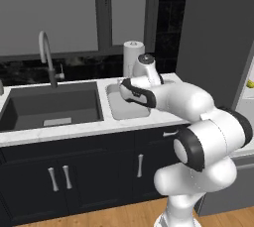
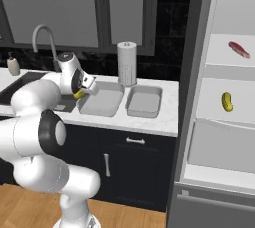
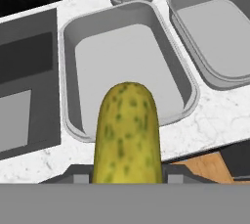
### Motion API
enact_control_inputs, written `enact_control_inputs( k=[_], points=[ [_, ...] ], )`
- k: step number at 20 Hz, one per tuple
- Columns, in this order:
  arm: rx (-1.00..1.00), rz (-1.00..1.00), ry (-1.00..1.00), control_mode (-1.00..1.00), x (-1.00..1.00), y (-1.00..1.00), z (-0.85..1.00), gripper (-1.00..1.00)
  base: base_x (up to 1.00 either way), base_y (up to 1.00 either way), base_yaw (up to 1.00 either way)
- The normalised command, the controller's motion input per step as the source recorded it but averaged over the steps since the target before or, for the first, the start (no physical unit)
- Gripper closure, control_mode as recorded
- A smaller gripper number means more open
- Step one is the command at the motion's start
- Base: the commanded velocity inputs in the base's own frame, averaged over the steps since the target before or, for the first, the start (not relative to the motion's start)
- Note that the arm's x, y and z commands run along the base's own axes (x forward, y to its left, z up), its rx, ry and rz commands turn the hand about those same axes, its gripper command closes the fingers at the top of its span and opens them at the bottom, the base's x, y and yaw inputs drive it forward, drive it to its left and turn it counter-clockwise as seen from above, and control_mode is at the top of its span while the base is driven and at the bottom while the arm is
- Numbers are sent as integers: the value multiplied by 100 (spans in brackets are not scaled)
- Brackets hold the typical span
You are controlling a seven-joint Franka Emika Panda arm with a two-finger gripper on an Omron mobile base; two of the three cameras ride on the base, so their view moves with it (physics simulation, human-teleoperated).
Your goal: Place one cucumber and one steak in each tupperware on the nearby counter, to pack two identical lunches.
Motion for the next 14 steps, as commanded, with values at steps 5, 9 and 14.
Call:
enact_control_inputs(
  k=[5, 9, 14],
  points=[
    [0, 0, 0, -100, 29, 2, -24, 100, 0, 0, 0],
    [0, 0, 0, -100, 30, 0, -23, 100, 0, 0, 0],
    [0, 0, 0, -100, 26, 0, -18, 100, 0, 0, 0]
  ],
)
